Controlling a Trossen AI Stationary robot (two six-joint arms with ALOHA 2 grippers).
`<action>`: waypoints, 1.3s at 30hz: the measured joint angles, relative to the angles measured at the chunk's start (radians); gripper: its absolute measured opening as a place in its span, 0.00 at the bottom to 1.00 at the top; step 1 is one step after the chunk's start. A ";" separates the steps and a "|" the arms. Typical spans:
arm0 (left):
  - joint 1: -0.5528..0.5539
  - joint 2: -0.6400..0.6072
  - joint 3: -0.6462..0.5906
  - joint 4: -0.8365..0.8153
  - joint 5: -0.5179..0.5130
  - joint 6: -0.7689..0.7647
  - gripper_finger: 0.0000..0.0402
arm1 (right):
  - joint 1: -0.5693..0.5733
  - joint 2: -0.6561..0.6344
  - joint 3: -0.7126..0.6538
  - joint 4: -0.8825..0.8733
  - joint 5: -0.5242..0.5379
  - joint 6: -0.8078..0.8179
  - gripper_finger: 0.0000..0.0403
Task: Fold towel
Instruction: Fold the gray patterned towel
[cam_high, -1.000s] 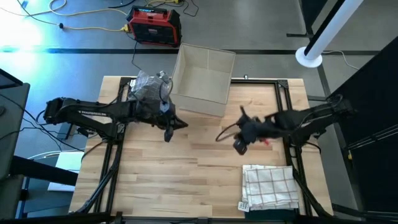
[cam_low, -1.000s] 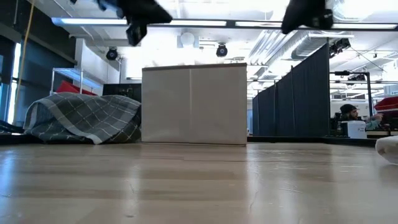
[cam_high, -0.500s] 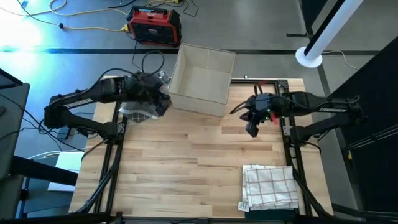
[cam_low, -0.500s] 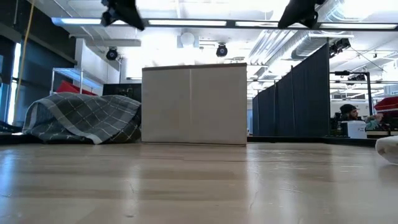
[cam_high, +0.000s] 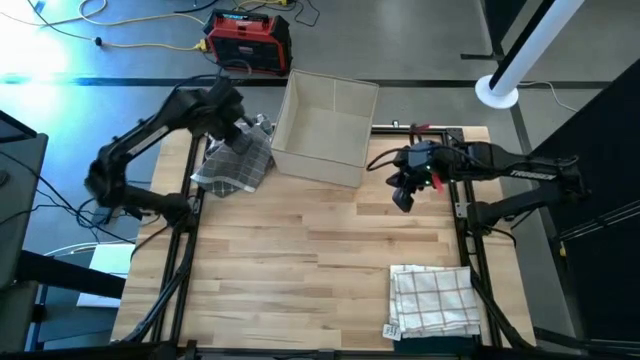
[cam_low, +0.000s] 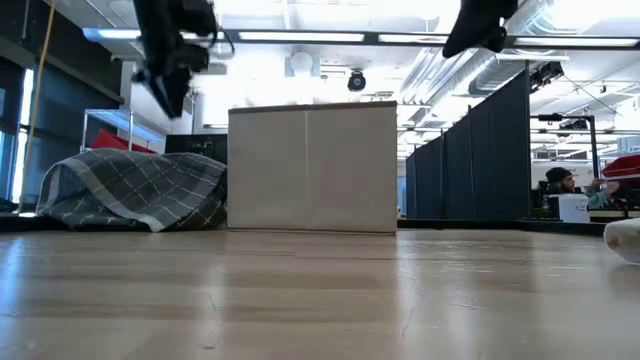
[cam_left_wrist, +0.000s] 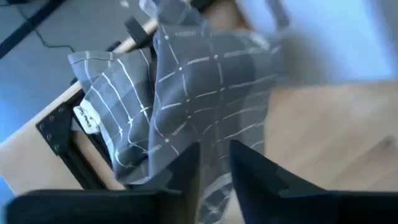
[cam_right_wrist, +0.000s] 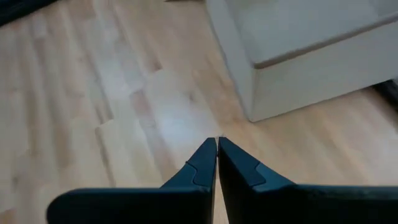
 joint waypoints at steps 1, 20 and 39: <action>0.018 0.027 0.000 0.000 0.006 0.043 0.31 | -0.007 0.000 0.000 -0.001 0.009 0.000 0.00; 0.161 0.356 -0.027 -0.023 -0.030 0.251 0.31 | -0.030 0.000 0.000 -0.049 0.040 0.053 0.00; -0.070 0.051 0.165 -0.332 -0.072 0.055 0.00 | -0.030 0.000 0.000 -0.078 0.055 0.002 0.00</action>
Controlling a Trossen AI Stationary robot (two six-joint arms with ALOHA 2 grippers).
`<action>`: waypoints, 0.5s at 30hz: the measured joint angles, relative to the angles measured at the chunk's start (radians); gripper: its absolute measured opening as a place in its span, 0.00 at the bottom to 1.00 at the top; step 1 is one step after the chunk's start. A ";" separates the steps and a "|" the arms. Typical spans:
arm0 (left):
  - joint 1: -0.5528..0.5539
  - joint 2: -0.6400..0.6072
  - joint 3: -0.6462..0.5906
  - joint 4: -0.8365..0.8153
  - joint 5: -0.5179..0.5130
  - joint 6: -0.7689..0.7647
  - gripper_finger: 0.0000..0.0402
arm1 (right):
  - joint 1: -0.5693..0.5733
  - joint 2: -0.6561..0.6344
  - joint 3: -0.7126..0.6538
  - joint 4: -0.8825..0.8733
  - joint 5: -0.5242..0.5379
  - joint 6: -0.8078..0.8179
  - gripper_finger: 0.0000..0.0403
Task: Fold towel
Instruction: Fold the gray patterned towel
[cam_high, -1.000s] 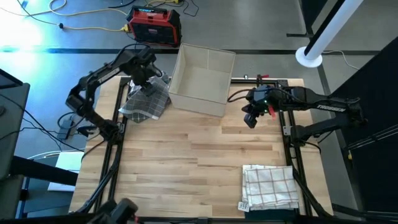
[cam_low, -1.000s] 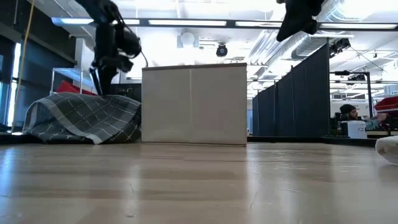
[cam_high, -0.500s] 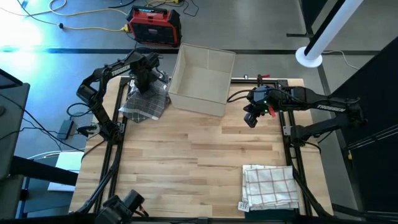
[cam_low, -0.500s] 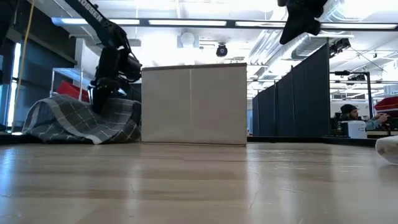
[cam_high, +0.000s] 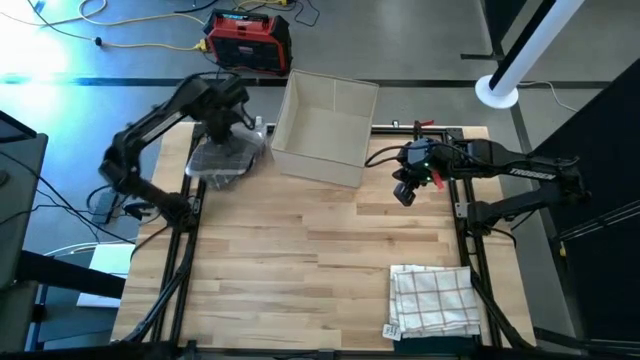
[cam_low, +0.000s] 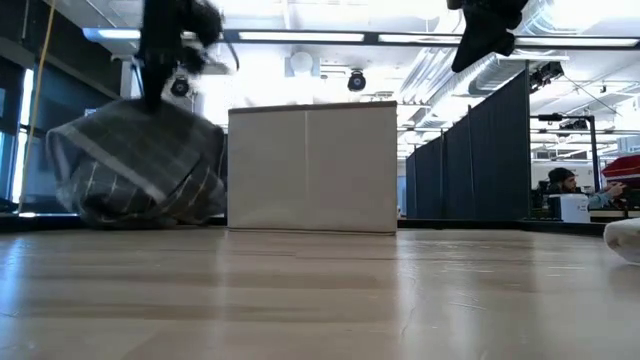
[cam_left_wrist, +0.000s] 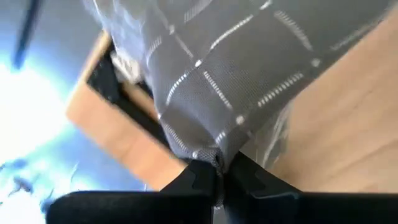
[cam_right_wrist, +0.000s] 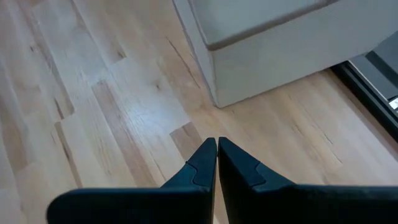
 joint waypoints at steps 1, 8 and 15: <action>-0.030 -0.030 0.001 -0.002 0.040 -0.009 0.00 | 0.000 0.000 0.000 0.000 0.000 -0.001 0.00; -0.260 -0.144 0.000 -0.002 0.108 -0.274 0.00 | -0.017 0.001 -0.004 0.006 0.002 -0.027 0.01; -0.490 -0.127 0.000 0.015 0.321 -0.504 0.00 | -0.024 0.001 -0.004 0.005 -0.008 -0.047 0.01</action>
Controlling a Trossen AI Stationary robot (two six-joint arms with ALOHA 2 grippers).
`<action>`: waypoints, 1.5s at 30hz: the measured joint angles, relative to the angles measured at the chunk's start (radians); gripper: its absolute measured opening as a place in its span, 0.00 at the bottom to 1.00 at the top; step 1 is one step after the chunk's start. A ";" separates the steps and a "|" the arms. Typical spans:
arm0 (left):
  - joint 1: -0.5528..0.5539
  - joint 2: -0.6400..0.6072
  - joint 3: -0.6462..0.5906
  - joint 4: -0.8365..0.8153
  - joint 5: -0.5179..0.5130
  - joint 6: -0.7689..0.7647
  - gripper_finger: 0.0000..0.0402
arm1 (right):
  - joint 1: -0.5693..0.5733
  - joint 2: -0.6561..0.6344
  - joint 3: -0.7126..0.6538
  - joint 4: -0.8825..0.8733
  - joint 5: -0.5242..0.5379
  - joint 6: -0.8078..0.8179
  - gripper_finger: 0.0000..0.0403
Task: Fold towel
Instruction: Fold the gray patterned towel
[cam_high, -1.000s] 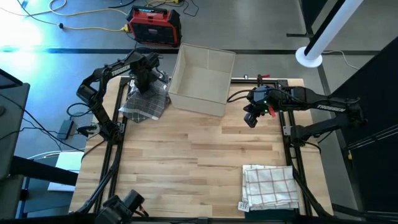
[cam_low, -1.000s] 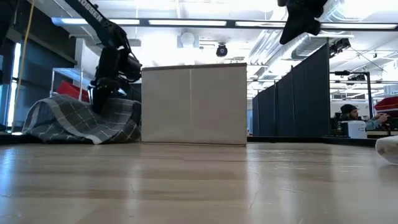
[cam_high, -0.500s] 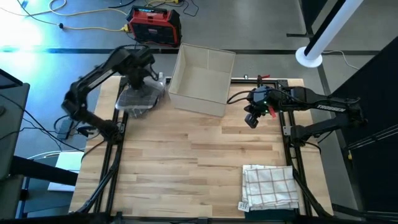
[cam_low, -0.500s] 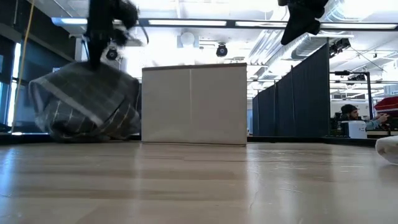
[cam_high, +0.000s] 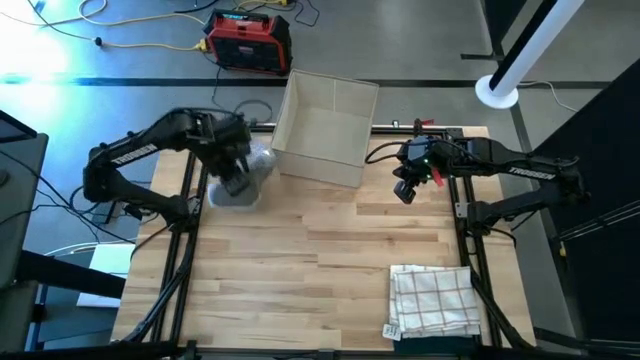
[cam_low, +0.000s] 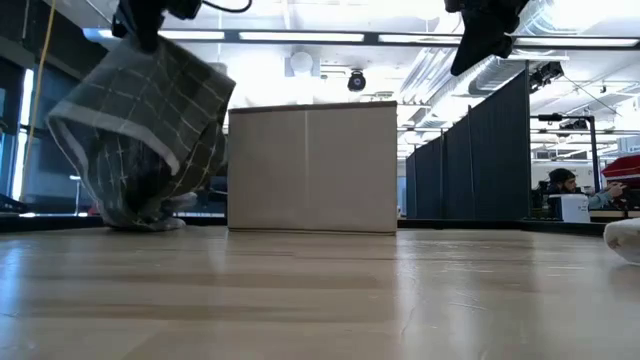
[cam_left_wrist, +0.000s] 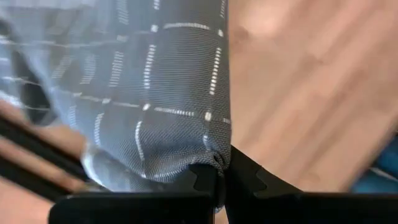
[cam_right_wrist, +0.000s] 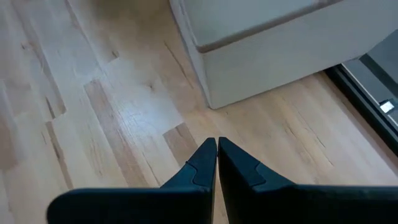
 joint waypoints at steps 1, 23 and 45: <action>-0.032 0.010 0.000 0.020 0.035 -0.019 0.00 | 0.000 0.000 0.000 0.000 0.000 -0.011 0.01; -0.178 0.231 -0.094 0.675 0.304 0.127 0.00 | 0.001 0.000 0.000 -0.002 -0.005 0.003 0.00; -0.047 0.230 -0.389 0.686 0.202 0.089 0.36 | 0.001 0.000 0.000 -0.005 0.030 -0.007 0.00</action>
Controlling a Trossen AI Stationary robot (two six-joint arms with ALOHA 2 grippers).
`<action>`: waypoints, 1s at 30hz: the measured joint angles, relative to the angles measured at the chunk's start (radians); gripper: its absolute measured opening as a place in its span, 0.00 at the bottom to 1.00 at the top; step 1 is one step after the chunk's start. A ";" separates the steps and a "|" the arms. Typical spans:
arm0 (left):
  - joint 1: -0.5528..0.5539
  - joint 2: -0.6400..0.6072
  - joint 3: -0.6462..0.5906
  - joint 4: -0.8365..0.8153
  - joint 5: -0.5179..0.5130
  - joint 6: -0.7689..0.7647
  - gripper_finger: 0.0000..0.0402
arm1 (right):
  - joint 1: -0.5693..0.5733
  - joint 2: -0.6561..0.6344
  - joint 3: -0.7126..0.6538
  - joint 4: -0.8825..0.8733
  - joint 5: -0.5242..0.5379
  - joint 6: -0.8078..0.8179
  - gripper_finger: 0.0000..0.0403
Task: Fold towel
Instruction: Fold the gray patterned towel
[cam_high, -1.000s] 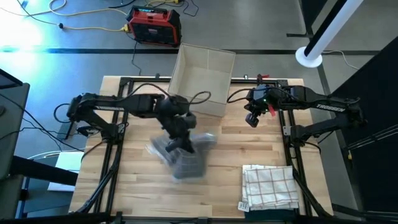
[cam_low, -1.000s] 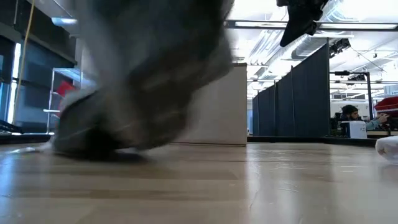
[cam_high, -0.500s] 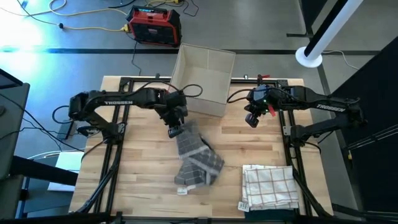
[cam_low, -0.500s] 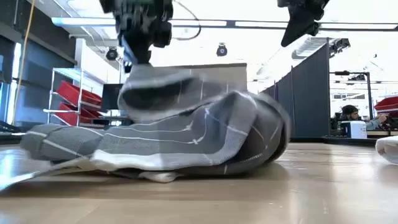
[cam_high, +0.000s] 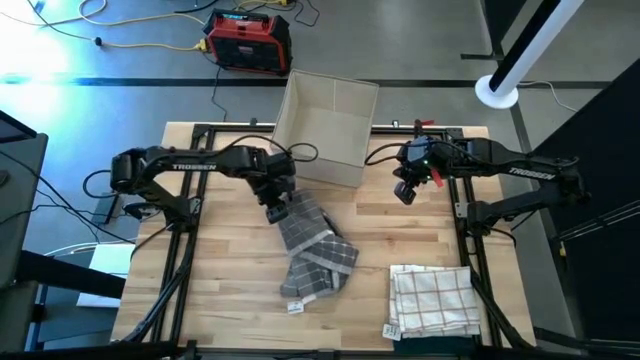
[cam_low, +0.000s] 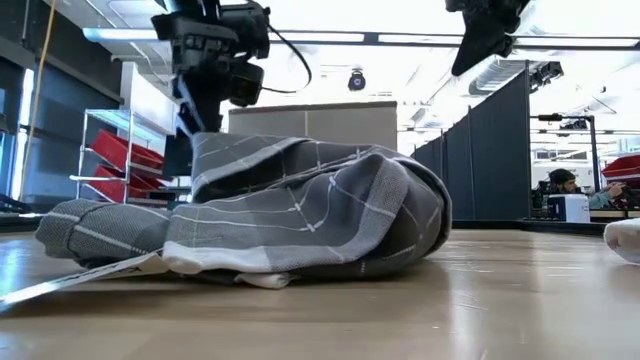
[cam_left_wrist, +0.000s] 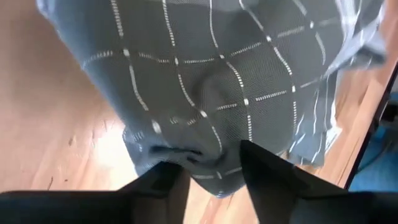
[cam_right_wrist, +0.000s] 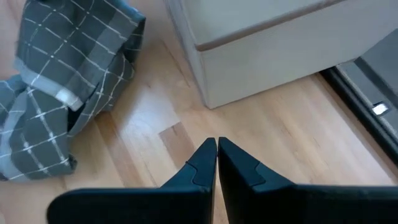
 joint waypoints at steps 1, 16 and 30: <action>-0.006 -0.001 0.008 0.000 -0.017 -0.022 0.39 | 0.000 0.000 0.000 0.000 0.009 0.000 0.00; -0.113 -0.065 0.149 -0.149 -0.217 -0.289 0.42 | 0.000 0.000 0.000 0.001 0.039 -0.053 0.00; -0.338 0.249 0.149 0.165 -0.343 0.171 0.41 | 0.000 0.000 -0.114 0.099 0.038 -0.092 0.00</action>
